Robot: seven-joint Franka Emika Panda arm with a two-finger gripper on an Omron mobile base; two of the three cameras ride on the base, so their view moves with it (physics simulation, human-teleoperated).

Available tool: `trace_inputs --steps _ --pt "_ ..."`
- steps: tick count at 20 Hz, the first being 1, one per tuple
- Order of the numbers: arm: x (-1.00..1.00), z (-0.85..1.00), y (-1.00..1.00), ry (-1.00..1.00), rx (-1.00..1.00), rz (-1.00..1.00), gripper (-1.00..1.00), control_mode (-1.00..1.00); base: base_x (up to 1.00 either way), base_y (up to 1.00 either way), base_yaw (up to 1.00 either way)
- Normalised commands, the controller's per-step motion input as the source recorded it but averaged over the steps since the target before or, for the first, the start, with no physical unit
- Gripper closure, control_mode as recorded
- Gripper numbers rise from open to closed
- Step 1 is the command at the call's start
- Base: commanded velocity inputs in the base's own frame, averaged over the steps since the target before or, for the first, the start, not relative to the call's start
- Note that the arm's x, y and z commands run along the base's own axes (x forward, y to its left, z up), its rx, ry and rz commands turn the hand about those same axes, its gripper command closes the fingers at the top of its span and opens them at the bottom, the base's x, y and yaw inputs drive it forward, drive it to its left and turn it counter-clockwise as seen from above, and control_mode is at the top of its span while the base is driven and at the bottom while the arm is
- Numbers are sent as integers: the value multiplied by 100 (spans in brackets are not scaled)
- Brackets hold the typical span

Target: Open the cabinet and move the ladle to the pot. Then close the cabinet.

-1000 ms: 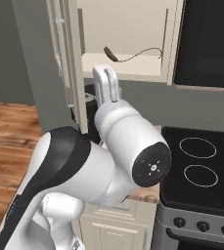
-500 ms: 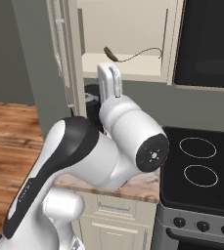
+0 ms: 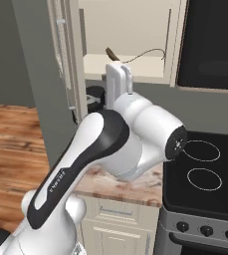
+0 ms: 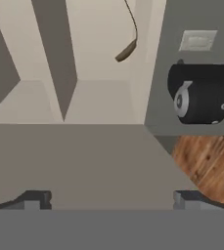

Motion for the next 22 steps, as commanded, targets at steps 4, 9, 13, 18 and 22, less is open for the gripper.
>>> trace_inputs --steps 4,9,13,18,22 --pt "12 0 0 0 3 14 -100 -100 0 0 0" --pt "7 0 0 0 1 13 -100 -100 0 0 0" --pt "6 0 0 0 1 12 -100 -100 0 0 0" --pt "0 0 0 0 1 10 -100 -100 0 0 0" --pt "0 -1 4 -1 0 9 -100 -100 0 0 0"
